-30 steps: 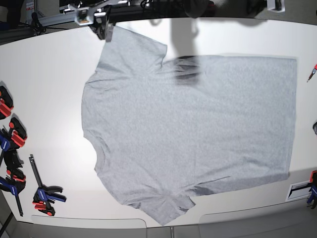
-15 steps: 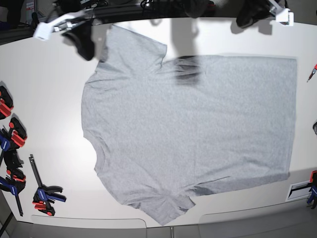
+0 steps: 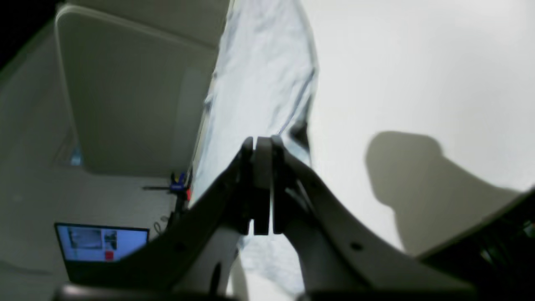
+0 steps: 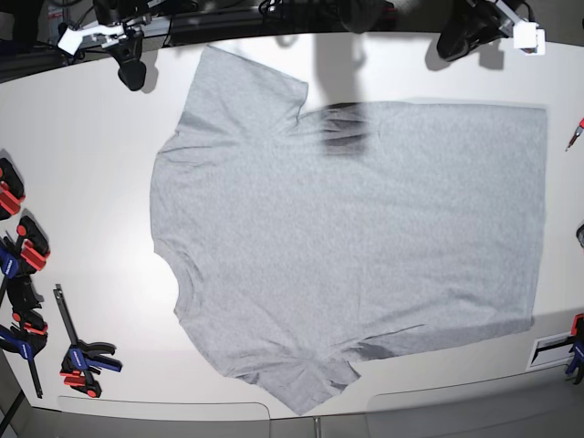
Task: Fold the T-shirt properly
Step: 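Move the right gripper to the shoulder and the left gripper to the hem corner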
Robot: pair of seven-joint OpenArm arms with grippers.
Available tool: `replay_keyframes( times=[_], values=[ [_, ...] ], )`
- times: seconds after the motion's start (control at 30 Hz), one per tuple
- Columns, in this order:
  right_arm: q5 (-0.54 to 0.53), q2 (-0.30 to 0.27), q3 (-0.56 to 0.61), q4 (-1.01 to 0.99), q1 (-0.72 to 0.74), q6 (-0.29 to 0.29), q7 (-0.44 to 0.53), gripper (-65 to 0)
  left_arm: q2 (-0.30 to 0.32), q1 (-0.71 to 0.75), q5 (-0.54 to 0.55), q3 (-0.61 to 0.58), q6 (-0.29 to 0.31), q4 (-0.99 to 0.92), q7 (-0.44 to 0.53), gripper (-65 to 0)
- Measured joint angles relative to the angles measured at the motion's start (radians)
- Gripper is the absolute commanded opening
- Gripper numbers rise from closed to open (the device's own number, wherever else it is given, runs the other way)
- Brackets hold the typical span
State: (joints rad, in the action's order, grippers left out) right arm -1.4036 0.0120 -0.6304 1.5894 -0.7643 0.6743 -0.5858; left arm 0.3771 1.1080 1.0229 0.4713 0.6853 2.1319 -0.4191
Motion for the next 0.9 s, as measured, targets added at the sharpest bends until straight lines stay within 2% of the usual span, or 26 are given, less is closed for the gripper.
replay_keyframes(
  times=[0.07, 0.17, 0.2, 0.4, 0.47, 0.53, 0.57, 0.73, 0.9],
  values=[
    [0.067, 0.006, 0.0, 0.0, 0.002, 0.0, 0.0, -64.2, 0.0, 0.0, -0.003, 0.0, 0.0, 0.0, -0.001, -65.0],
    [0.092, 0.021, 0.0, 0.0, 0.0, 0.0, -0.004, -39.8, 0.0, 0.0, -0.003, 0.0, 0.0, 0.0, -0.001, -65.0],
    [0.092, 0.024, 0.0, 0.0, 0.0, 0.0, -0.007, -37.3, 0.0, 0.0, -0.003, 0.0, 0.0, 0.0, -0.001, -65.0],
    [0.092, 0.032, 0.0, 0.0, 0.0, 0.0, -0.006, -37.5, 0.0, 0.0, -0.003, 0.0, 0.0, 0.0, 0.0, -65.0],
    [0.158, 0.032, 0.0, 0.0, 0.004, -0.007, 0.001, -37.5, 0.0, 0.0, -0.003, 0.0, 0.0, 0.0, 0.0, -65.0],
    [0.235, 0.033, 0.0, 0.001, 0.021, -0.148, 0.003, -37.5, 0.0, 0.0, -0.002, 0.0, 0.0, 0.0, 0.0, -65.0],
    [0.249, 0.035, 0.0, -0.002, 0.031, -0.159, 0.012, -37.5, 0.0, 0.0, -0.003, 0.0, 0.0, 0.0, 0.0, -65.0],
    [0.261, 0.032, 0.01, -0.001, 0.055, -0.164, 0.013, -37.5, 0.0, 0.0, -0.003, 0.0, 0.0, 0.0, 0.0, -65.0],
    [0.281, 0.032, 0.097, 0.001, 0.053, -0.168, 0.021, -37.5, 0.0, 0.0, -0.003, 0.0, 0.0, 0.0, 0.0, -65.0]
  ],
)
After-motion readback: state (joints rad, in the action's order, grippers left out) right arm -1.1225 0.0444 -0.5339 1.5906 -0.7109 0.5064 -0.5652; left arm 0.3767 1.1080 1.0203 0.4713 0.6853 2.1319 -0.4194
